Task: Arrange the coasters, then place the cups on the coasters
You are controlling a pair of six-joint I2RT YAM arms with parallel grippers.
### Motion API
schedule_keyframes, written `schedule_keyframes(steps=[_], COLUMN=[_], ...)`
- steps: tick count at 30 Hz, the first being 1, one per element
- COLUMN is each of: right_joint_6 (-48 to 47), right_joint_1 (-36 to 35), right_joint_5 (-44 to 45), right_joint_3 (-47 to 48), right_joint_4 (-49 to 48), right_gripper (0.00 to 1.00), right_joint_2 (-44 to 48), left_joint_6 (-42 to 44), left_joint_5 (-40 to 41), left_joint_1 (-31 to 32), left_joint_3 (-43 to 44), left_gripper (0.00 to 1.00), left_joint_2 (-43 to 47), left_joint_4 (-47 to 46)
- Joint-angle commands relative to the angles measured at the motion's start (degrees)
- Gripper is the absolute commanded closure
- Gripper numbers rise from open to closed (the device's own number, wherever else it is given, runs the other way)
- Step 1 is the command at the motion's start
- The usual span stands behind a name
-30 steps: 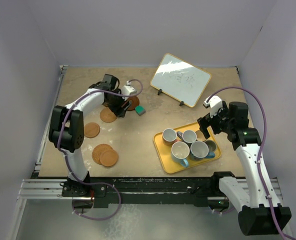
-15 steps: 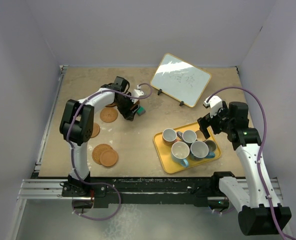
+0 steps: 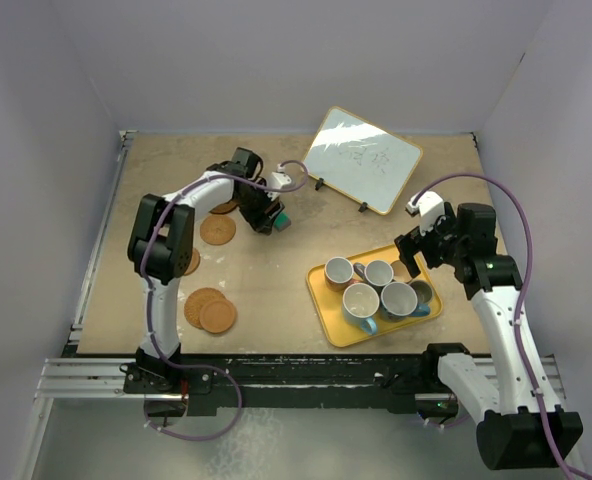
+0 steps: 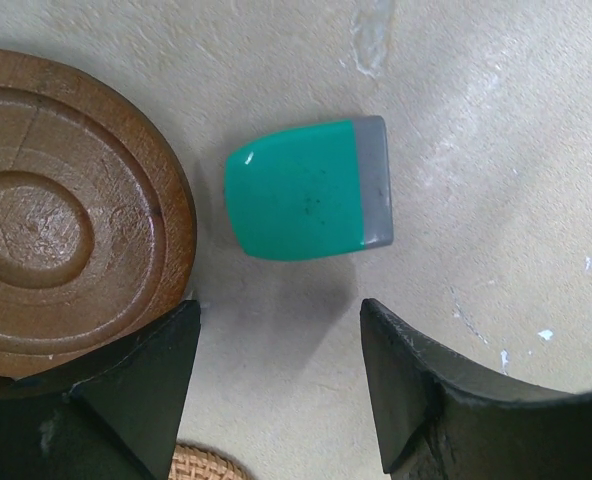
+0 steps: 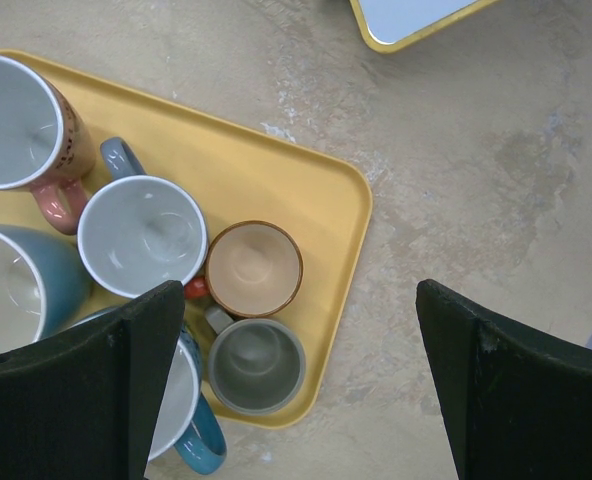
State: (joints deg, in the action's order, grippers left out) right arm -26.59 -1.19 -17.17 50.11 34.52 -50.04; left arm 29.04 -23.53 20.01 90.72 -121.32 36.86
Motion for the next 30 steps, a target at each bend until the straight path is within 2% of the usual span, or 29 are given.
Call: schedule_keyframes(steps=[1,6,11,20,25,30], right_joint_6=[-0.83,-0.78,-0.76,-0.45,-0.56,-0.5], right_joint_1=[-0.3,-0.28,-0.3,-0.3,-0.3,-0.3], right_joint_5=[0.84,0.83,0.74,0.66,0.73,0.6], right_joint_3=[-0.33,-0.33,-0.31,-0.1,-0.07,0.02], right_joint_4=[0.39,0.39,0.38,0.71,0.63,0.66], right_gripper=[0.0,0.0,0.0,0.0,0.0,0.0], right_joint_2=[-0.34,-0.41,-0.41,-0.23,-0.17,0.07], left_joint_6=[-1.03,-2.04,-0.46,10.4,17.24,16.95], left_joint_5=[0.86,1.75,-2.81,-2.52,1.49,6.47], left_joint_1=[0.03,-0.06,-0.02,-0.05,-0.06,-2.19], left_joint_3=[2.86,3.49,1.61,-15.6,-27.57,-32.56], left_gripper=[0.38,0.38,0.36,0.29,0.29,0.32], left_joint_2=[-1.35,-1.57,2.27,20.64,32.26,39.26], left_joint_4=[-2.13,-3.08,-2.09,-1.79,-0.05,3.17])
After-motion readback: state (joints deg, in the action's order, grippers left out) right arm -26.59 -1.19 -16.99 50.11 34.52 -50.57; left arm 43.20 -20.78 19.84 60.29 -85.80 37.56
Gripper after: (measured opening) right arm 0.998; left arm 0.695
